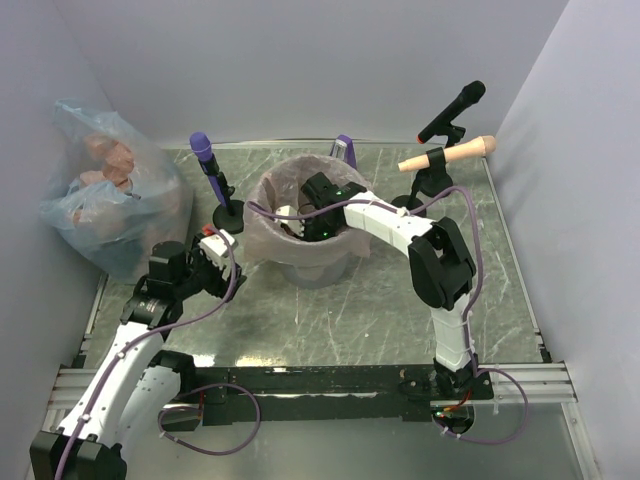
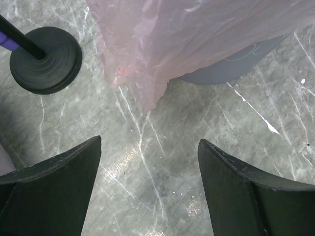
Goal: Put the trash bags into the trash bin
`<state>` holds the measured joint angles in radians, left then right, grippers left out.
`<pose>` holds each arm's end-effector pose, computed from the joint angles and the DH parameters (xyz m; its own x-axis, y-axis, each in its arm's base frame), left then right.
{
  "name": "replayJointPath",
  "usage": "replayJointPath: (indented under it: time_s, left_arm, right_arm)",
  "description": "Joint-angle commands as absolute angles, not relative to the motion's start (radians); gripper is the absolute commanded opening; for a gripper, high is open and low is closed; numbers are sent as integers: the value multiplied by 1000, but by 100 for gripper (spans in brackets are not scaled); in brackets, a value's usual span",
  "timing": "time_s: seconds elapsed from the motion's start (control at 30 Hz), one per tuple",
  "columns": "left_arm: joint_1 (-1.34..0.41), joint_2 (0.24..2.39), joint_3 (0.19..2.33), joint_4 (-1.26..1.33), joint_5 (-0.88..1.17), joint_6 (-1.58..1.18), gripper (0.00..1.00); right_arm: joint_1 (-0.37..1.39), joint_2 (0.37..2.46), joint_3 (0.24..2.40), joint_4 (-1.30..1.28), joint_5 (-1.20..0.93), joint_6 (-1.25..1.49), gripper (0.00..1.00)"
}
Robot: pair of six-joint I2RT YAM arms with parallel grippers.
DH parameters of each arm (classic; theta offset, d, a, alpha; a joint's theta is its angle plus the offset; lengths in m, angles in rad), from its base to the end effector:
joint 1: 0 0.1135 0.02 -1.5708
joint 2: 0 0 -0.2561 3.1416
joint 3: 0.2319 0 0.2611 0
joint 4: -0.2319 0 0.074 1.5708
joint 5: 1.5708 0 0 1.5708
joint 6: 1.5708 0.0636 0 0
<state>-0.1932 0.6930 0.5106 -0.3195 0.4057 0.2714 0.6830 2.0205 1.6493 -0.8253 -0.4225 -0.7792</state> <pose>0.1913 -0.0630 0.2263 -0.3165 0.3129 -0.8955 0.6237 0.7800 0.0521 0.3234 0.2968 0.1850 -0.0275 -0.8486 -0.5283 -0.9996 0.0233 0.0146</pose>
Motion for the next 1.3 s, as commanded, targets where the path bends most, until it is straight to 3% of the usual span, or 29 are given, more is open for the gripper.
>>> replayJointPath:
  time_s: [0.0,0.1,0.2,0.23,0.47,0.57,0.77,1.03,1.27]
  left_arm:
    - [-189,701,538,-348,420,310,83]
    - [-189,693,549,-426,417,415,84]
    - [-189,683,537,-428,385,459,89]
    - [-189,686,537,-416,382,460,99]
    - [-189,837,644,-409,391,396,97]
    - [-189,916,727,-526,379,411,97]
    - [-183,910,798,-647,296,520,97]
    - [-158,890,975,-476,144,321,97]
    - [-140,1072,1262,-370,84,31,97]
  right_arm:
    - [686,1919,1652,-807,-440,-787,23]
    - [687,1806,1615,-755,-465,-802,26]
    - [687,1724,1618,-733,-492,-792,36]
    - [689,1707,1627,-745,-518,-801,40]
    - [675,1621,1699,-657,-511,-724,52]
    - [632,1582,1784,-658,-607,-654,57]
    - [548,1465,1786,-600,-545,-520,93]
    - [296,1404,1703,-603,-304,-211,96]
    - [276,1347,1632,-592,39,-120,97]
